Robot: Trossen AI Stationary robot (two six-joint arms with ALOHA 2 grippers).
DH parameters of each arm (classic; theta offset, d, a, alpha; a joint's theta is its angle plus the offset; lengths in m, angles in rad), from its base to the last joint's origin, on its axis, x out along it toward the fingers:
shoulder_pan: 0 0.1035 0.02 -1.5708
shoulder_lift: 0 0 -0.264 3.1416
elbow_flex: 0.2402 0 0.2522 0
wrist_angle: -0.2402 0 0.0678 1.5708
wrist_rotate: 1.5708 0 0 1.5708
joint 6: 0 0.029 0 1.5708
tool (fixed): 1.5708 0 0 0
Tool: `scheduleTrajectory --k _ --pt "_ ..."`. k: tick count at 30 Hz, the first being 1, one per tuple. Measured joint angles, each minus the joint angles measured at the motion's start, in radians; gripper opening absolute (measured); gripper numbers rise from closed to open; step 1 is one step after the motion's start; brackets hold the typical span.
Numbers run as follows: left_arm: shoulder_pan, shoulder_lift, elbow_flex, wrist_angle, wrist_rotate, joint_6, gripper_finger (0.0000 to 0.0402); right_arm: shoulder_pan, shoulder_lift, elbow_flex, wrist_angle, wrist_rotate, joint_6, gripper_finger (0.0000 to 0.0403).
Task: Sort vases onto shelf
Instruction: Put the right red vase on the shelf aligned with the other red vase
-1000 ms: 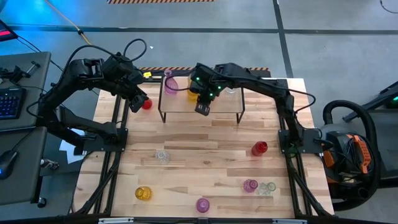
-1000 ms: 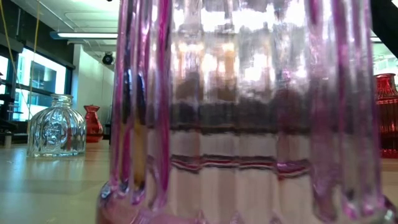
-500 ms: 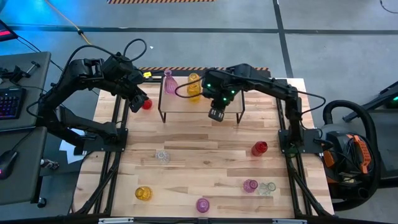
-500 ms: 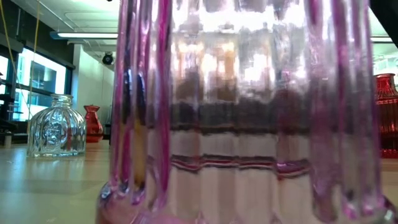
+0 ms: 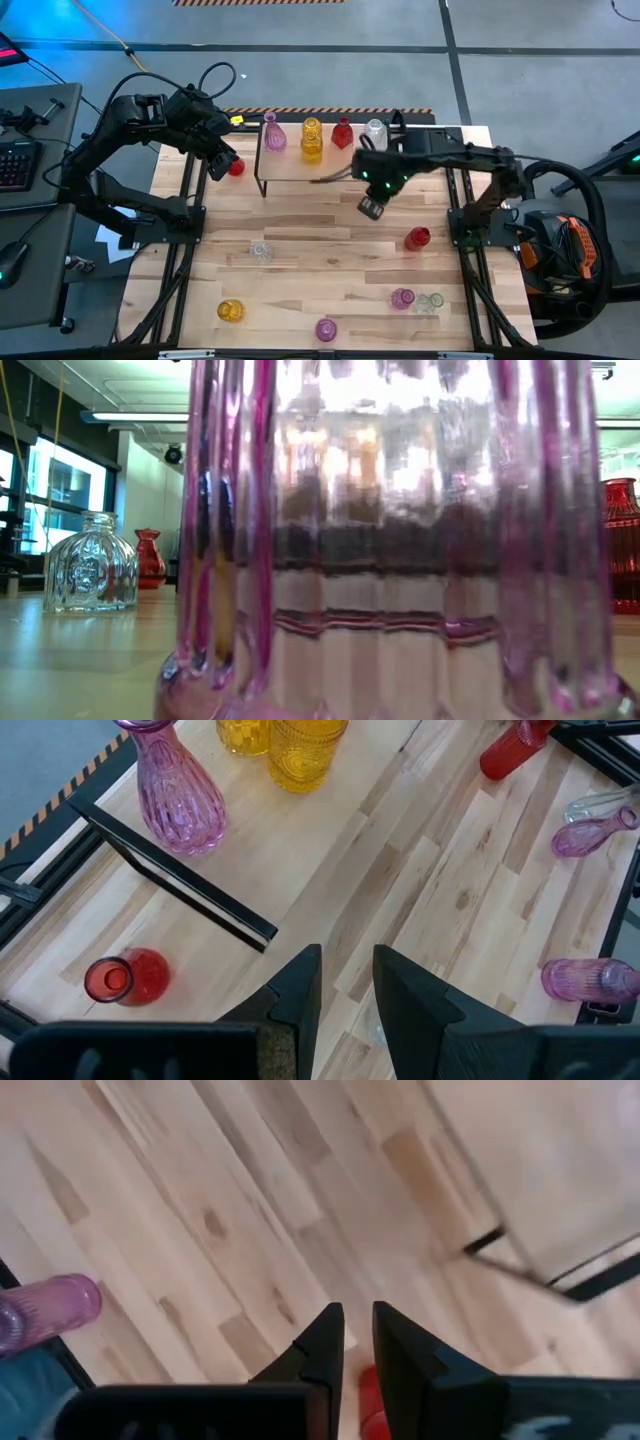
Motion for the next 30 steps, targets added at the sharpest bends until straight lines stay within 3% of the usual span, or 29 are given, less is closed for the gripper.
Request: scheduleTrajectory --k 10,15,21,30 --pt "0.0 0.0 0.0 0.0 0.0 0.0 0.0085 0.083 -0.252 -0.394 0.175 0.0 0.255 0.0042" --pt "0.0 0.0 0.0 0.0 0.0 0.0 0.0085 0.121 -0.362 -0.559 0.209 -0.001 0.366 0.0075" --pt "0.0 0.0 0.0 0.0 0.0 0.0 0.0085 0.159 -0.444 -0.684 0.21 -0.004 0.45 0.0121" --pt "0.0 0.0 0.0 0.0 0.0 -0.001 0.0086 0.235 -0.52 -0.803 0.214 0.004 0.567 0.011"
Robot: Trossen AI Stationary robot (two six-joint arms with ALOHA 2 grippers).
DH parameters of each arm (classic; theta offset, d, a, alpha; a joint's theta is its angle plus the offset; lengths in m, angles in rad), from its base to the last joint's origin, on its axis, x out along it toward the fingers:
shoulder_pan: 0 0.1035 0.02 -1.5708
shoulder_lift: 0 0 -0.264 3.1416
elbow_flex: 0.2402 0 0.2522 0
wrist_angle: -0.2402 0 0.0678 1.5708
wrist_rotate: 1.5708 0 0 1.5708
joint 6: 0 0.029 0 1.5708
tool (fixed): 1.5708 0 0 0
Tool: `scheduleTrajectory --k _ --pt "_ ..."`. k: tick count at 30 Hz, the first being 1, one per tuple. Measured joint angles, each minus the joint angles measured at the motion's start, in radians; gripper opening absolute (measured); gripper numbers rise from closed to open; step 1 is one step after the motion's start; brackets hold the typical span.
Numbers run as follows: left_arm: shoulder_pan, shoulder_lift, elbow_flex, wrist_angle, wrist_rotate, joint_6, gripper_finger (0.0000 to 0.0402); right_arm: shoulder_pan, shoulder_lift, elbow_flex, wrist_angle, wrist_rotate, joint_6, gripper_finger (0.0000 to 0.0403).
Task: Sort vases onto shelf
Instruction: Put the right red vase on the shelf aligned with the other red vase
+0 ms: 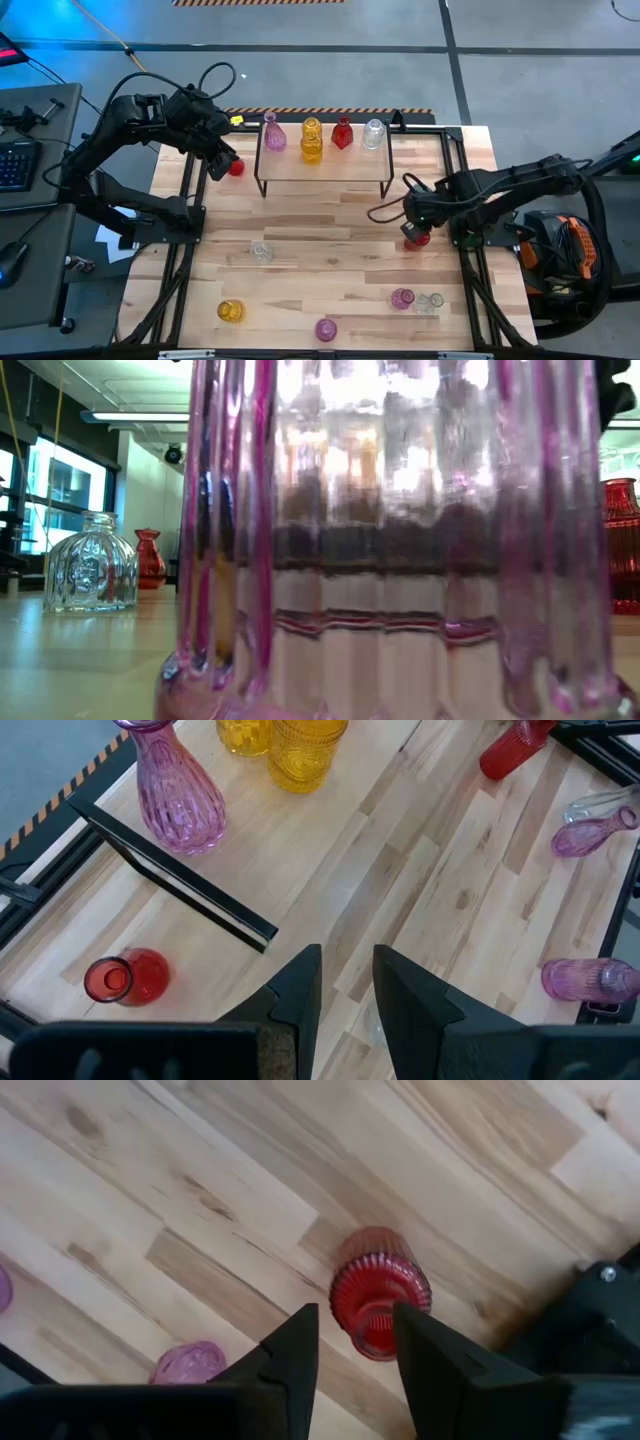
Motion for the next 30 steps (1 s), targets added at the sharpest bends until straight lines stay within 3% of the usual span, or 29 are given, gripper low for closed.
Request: scheduleTrajectory --k 11,25,30 --pt "0.0 0.0 0.0 0.0 0.0 0.001 0.0085 0.066 -0.101 -0.136 0.041 0.019 0.134 0.0108" --pt "0.0 0.0 0.0 0.0 0.0 0.0 0.0085 0.065 -0.116 -0.222 0.104 -0.004 0.136 0.0107" --pt "0.0 0.0 0.0 0.0 0.0 0.0 0.0085 0.065 -0.114 -0.245 0.109 -0.004 0.145 0.009"
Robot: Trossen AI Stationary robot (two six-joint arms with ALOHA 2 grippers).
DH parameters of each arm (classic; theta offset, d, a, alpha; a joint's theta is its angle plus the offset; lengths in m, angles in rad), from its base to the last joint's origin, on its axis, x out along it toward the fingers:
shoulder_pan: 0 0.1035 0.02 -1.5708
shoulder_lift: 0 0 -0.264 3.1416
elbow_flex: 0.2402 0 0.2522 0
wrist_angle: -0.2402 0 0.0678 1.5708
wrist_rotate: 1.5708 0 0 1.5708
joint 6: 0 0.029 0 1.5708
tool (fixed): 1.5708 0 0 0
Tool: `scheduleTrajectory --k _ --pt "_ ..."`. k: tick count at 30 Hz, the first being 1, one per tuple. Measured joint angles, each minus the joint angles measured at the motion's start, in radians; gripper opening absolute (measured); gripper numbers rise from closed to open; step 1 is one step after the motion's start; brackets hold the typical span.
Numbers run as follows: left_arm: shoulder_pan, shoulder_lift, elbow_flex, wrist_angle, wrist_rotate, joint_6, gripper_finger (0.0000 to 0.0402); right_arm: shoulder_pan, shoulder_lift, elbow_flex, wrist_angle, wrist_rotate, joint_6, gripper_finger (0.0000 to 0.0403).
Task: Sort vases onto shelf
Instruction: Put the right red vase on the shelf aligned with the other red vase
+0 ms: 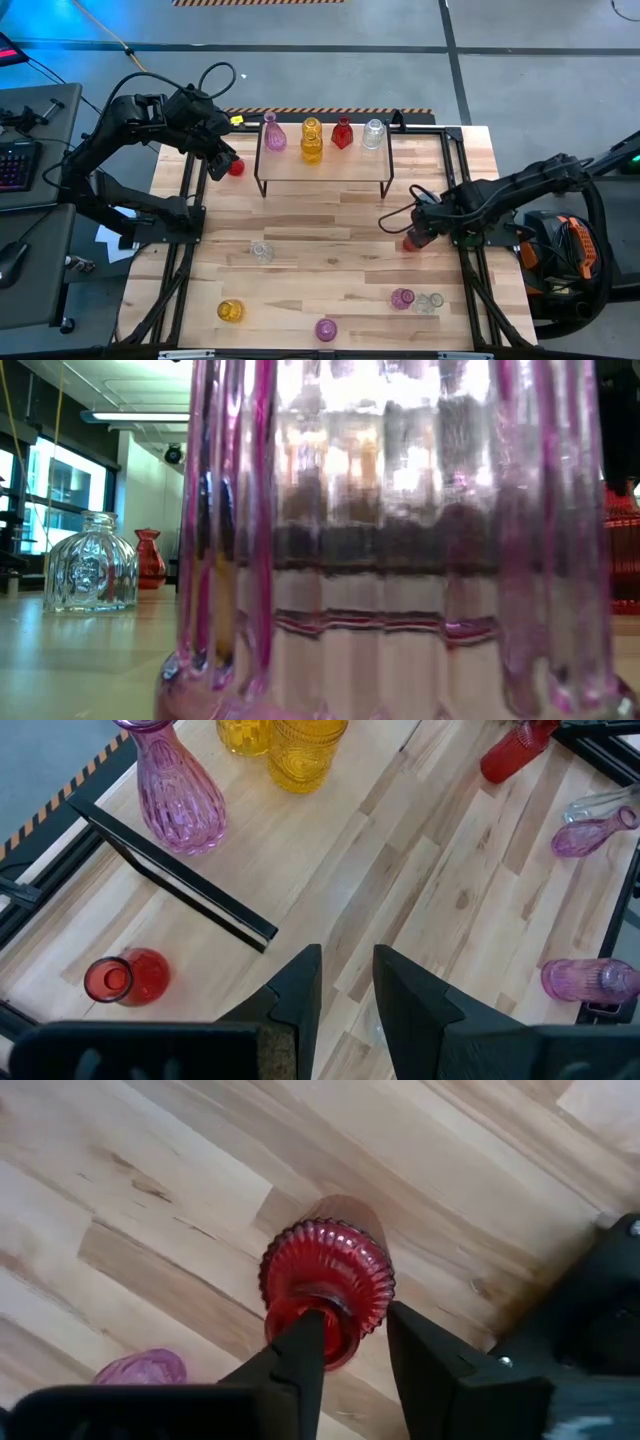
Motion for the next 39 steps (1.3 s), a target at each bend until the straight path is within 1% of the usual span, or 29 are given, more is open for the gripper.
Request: scheduleTrajectory --k 8,15,19,23,31,35,39 --pt "0.0 0.0 0.0 0.0 0.0 0.0 0.0085 0.0 -0.002 -0.027 0.046 -0.001 0.018 0.0056" --pt "0.0 0.0 0.0 0.0 0.0 0.0 0.0085 -0.008 -0.004 -0.008 0.042 0.0 0.018 0.0007" --pt "0.0 0.0 0.0 0.0 0.0 0.0 0.0086 -0.034 -0.004 -0.003 0.042 -0.008 0.01 0.0006" --pt "0.0 0.0 0.0 0.0 0.0 -0.001 0.0085 -0.063 -0.004 0.007 0.069 -0.043 -0.024 0.0003" --pt "0.0 0.0 0.0 0.0 0.0 0.0 0.0085 -0.16 0.008 0.158 0.001 -0.044 -0.143 0.0002" --pt "0.0 0.0 0.0 0.0 0.0 0.0 0.0085 -0.232 0.044 0.256 -0.028 -0.045 -0.274 0.0002" --pt "0.0 0.0 0.0 0.0 0.0 0.0 0.0085 -0.314 0.106 0.384 -0.08 -0.065 -0.408 0.0001"
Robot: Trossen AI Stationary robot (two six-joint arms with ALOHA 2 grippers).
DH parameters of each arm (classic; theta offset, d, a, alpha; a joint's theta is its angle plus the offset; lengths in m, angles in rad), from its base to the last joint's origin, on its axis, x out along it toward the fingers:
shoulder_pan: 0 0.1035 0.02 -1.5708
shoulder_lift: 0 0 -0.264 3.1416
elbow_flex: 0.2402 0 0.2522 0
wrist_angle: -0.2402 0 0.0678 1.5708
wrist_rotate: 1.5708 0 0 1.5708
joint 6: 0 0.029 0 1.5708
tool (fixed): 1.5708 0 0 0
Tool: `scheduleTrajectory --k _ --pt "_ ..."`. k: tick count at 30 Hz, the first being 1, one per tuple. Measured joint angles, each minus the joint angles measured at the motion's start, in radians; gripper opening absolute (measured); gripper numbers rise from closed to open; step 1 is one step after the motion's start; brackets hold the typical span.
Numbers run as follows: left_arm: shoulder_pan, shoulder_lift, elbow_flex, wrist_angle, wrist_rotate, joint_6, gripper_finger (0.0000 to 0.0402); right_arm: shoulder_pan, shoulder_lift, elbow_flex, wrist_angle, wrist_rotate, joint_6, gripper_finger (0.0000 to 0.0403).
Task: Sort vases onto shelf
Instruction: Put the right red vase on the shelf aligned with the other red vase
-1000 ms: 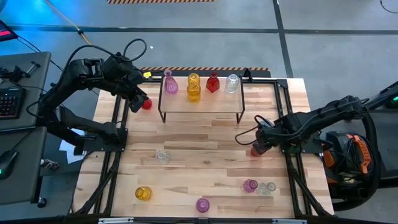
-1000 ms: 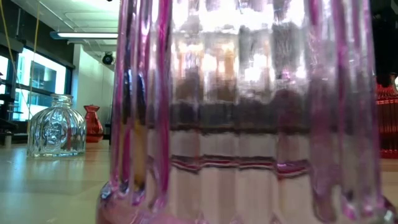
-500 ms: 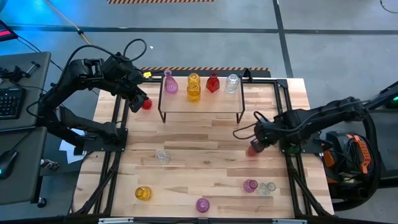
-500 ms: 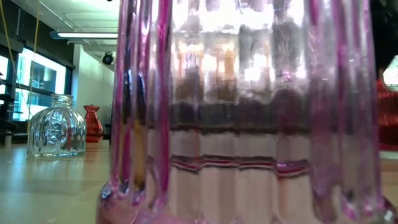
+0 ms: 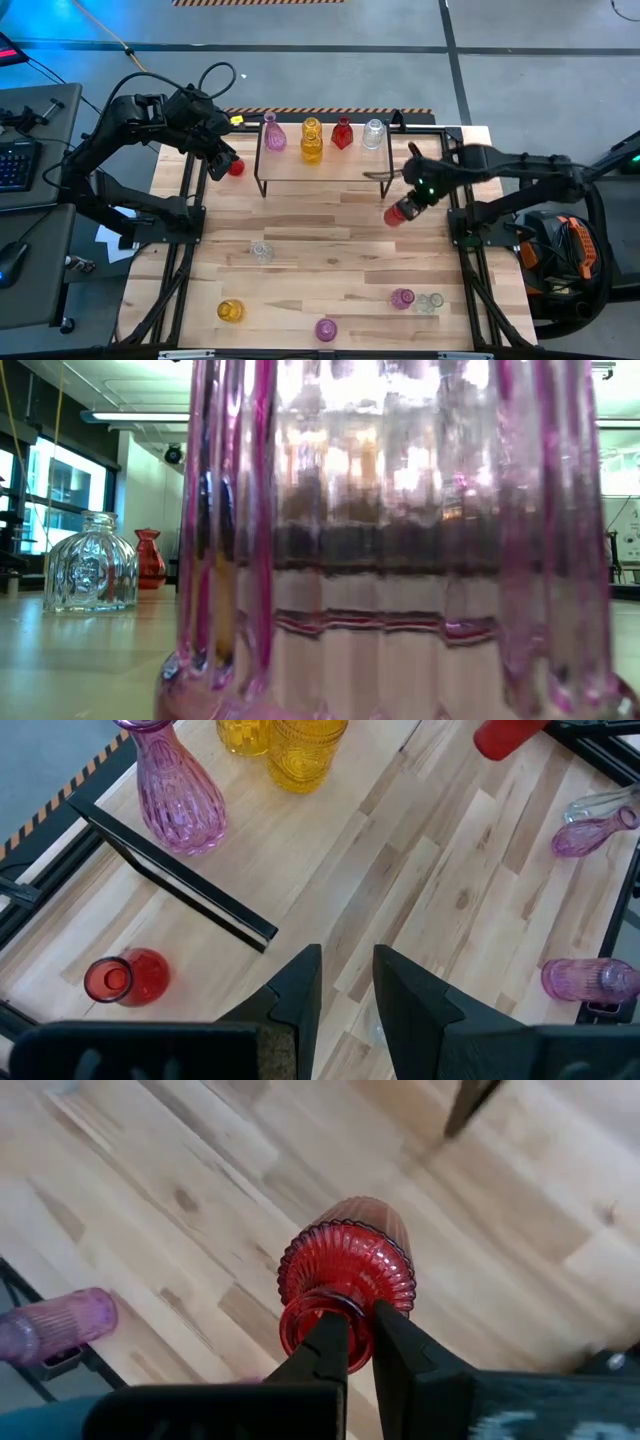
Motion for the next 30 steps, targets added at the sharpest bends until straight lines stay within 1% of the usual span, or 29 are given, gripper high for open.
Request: scheduleTrajectory --k 7,10,13,16,20,23,26,30 --pt "0.0 0.0 0.0 0.0 0.0 0.0 0.0085 -0.135 0.174 0.265 -0.146 -0.005 -0.257 0.0001" --pt "0.0 0.0 0.0 0.0 0.0 0.0 0.0085 -0.205 0.257 0.358 -0.188 -0.006 -0.381 0.0001" --pt "0.0 0.0 0.0 0.0 0.0 0.0 0.0085 -0.258 0.335 0.447 -0.199 -0.044 -0.497 0.0001" --pt "0.0 0.0 0.0 0.0 0.0 0.0 0.0085 -0.286 0.405 0.549 -0.233 -0.072 -0.596 0.0001" --pt "0.0 0.0 0.0 0.0 0.0 0.0 0.0085 -0.315 0.488 0.689 -0.274 -0.059 -0.686 0.0001" --pt "0.0 0.0 0.0 0.0 0.0 0.0 0.0085 -0.335 0.526 0.769 -0.271 -0.061 -0.739 0.0001" --pt "0.0 0.0 0.0 0.0 0.0 0.0 0.0085 -0.357 0.557 0.831 -0.276 -0.075 -0.787 0.0001" --pt "0.0 0.0 0.0 0.0 0.0 0.0 0.0085 -0.389 0.613 0.884 -0.274 -0.066 -0.848 0.0001"
